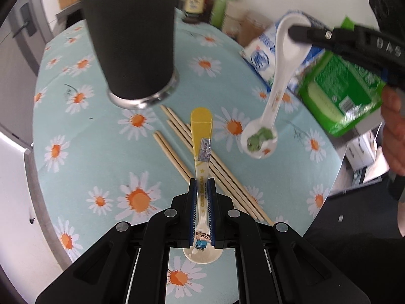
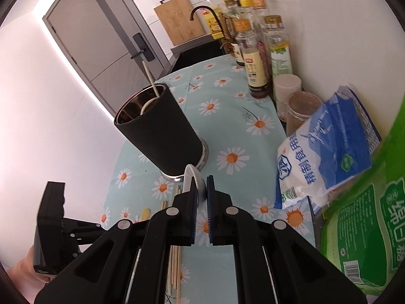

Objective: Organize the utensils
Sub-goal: 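Grasp and lift the yellow-handled spoon with the left gripper while the right gripper carries the white spoon, then drop the white spoon into the black holder with the right gripper while the left carries its spoon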

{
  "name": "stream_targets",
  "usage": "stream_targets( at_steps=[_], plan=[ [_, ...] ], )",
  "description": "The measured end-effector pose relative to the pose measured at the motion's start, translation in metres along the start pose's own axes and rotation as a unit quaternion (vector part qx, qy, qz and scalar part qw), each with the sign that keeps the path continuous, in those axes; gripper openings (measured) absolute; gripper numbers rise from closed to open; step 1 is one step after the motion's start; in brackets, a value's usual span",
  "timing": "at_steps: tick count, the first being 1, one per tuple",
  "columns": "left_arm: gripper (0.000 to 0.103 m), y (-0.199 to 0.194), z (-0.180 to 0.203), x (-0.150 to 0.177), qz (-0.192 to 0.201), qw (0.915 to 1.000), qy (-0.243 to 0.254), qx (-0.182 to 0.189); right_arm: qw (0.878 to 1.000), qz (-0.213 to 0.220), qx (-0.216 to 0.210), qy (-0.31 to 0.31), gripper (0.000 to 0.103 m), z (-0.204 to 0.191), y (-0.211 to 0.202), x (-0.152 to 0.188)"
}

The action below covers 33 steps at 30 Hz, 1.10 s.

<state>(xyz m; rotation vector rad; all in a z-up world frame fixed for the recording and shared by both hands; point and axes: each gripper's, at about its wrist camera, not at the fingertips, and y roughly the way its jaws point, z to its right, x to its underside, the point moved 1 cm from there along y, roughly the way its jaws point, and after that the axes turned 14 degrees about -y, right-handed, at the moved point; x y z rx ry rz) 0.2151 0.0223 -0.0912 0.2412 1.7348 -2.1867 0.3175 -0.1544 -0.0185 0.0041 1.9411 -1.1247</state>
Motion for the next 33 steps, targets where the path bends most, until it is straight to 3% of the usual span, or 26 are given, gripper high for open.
stream_targets(
  at_steps=[10,20,33],
  plan=[
    [0.007,-0.042,-0.013,-0.009,0.079,0.9954,-0.041,0.035,0.999,0.008,0.001,-0.047,0.008,-0.027,0.002,-0.027],
    [0.007,-0.094,-0.013,-0.037,0.161,0.9845,-0.04,0.056,0.994,0.035,0.016,-0.104,0.008,-0.052,-0.008,-0.058],
    [0.007,-0.131,-0.019,-0.087,0.229,0.9691,-0.025,0.088,0.982,0.074,0.052,-0.168,0.008,-0.072,-0.022,-0.116]
  ],
)
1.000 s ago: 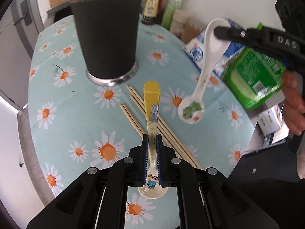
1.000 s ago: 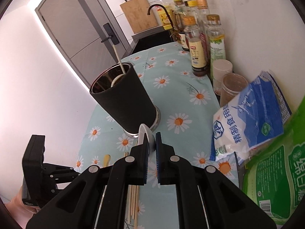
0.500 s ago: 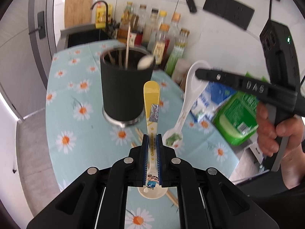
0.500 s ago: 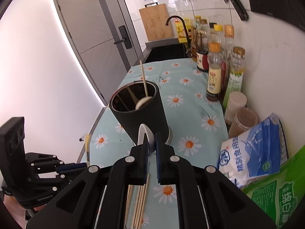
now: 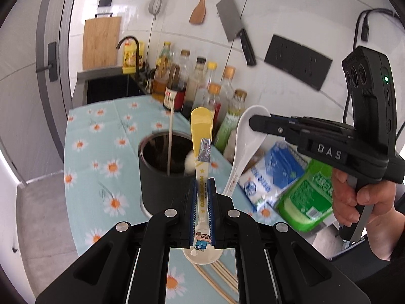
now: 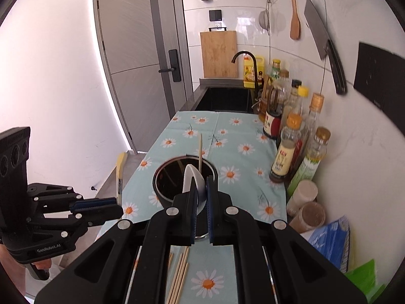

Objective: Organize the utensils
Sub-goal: 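Drop the white spoon into the black holder with the right gripper while the left carries its spoon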

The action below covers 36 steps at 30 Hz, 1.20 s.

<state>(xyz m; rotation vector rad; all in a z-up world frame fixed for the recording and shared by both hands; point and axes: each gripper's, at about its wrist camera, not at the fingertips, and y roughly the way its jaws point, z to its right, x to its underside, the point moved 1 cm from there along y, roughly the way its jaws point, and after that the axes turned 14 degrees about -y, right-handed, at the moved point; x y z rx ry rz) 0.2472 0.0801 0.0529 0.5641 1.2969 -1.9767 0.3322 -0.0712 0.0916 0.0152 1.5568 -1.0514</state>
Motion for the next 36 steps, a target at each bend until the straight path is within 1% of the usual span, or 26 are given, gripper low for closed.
stream_targets(
  at_steps=[5,10,20,22,24,27,33,36],
  plan=[
    [0.007,-0.002,-0.002,-0.031,0.028,0.9996,0.005,0.008,1.0,0.009,0.014,-0.015,0.008,0.003,0.005,-0.021],
    [0.007,0.002,-0.006,-0.059,0.046,0.9988,0.003,0.017,0.999,0.01,0.024,-0.031,0.008,0.006,0.017,-0.037],
    [0.007,0.023,-0.009,-0.094,0.071,0.997,0.013,0.028,0.999,0.007,0.041,-0.035,0.008,0.021,0.045,-0.055],
    [0.007,0.031,-0.012,-0.099,0.071,0.9971,0.011,0.027,0.998,0.006,0.044,-0.035,0.008,0.024,0.049,-0.058],
    [0.007,0.04,-0.016,-0.101,0.072,0.9973,0.011,0.013,0.998,0.004,0.046,-0.034,0.008,0.026,0.054,-0.059],
    [0.007,0.051,-0.023,-0.102,0.063,0.9978,-0.001,0.019,0.998,-0.002,0.046,-0.033,0.008,0.026,0.062,-0.059],
    [0.007,0.078,-0.037,-0.091,0.039,0.999,-0.02,0.009,0.999,-0.027,0.036,-0.03,0.008,0.019,0.087,-0.047],
    [0.007,0.084,-0.041,-0.085,0.031,0.9991,-0.027,0.005,0.998,-0.041,0.027,-0.025,0.008,0.016,0.099,-0.039]
  ],
)
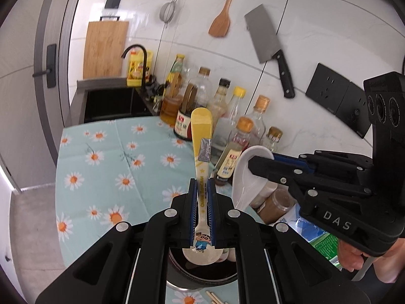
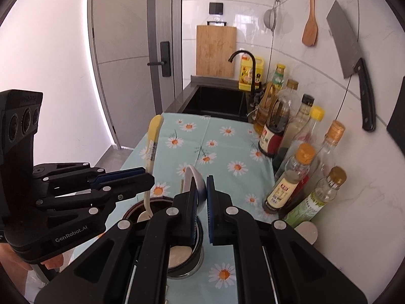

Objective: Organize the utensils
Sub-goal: 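Drop the white spoon into the black holder with the right gripper while the left carries its spoon, then lower the yellow-handled spoon into the black holder and open the left gripper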

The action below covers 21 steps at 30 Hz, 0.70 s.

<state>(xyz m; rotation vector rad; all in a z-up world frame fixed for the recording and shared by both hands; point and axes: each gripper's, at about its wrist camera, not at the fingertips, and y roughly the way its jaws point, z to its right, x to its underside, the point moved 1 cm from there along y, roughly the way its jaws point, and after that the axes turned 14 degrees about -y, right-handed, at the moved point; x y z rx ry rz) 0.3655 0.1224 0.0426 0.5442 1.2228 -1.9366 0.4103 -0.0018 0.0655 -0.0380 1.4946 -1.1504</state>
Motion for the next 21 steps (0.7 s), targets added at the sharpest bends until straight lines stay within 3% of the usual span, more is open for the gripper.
stream_targets(
  at_steps=[2,4,21],
  plan=[
    [0.008,0.002,-0.002,0.005,-0.005,1.0,-0.006,-0.005,1.0,-0.011,-0.01,0.007,0.012,-0.001,0.005,0.003],
    [0.008,0.005,-0.003,0.01,-0.016,0.9998,-0.012,-0.004,0.999,-0.019,-0.021,0.018,0.025,0.0,0.009,0.005],
    [0.01,-0.015,0.011,0.025,-0.02,0.9994,-0.022,-0.018,0.998,0.014,-0.018,0.058,0.026,0.011,-0.04,0.026]
  ],
)
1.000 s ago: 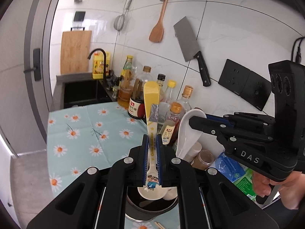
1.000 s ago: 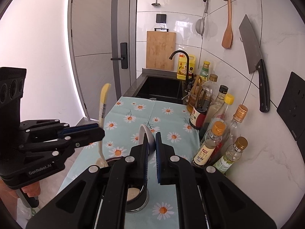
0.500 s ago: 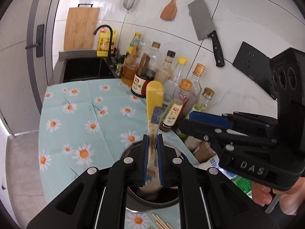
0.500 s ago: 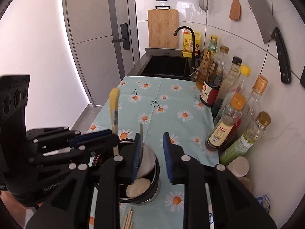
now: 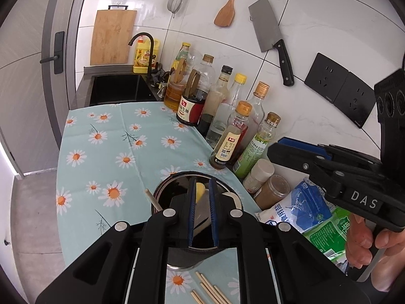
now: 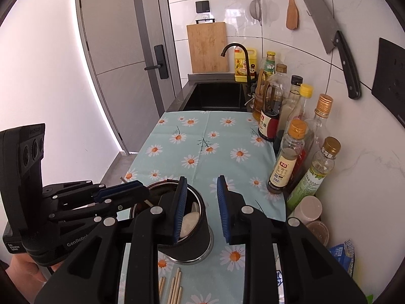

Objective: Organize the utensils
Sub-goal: 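Lower the yellow-handled spoon into the black holder and open the left gripper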

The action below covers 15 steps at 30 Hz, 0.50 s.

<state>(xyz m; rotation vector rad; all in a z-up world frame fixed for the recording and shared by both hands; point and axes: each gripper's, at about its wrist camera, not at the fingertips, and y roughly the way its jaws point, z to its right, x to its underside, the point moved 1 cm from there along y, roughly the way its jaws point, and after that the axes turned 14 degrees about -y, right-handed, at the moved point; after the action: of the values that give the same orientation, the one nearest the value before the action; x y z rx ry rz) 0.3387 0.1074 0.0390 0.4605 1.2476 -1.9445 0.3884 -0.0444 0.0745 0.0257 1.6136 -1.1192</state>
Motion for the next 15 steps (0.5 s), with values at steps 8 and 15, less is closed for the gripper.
stream_targets(
  at_steps=[8,15],
  plan=[
    [0.01,-0.021,0.011,0.009,0.008,0.9999,0.005,-0.013,1.0,-0.01,-0.006,0.006,0.026,-0.002,-0.013,0.017],
    [0.026,-0.038,0.019,0.021,0.005,0.9998,0.008,-0.02,0.999,-0.018,-0.028,0.013,0.026,-0.007,-0.026,0.034]
  ],
)
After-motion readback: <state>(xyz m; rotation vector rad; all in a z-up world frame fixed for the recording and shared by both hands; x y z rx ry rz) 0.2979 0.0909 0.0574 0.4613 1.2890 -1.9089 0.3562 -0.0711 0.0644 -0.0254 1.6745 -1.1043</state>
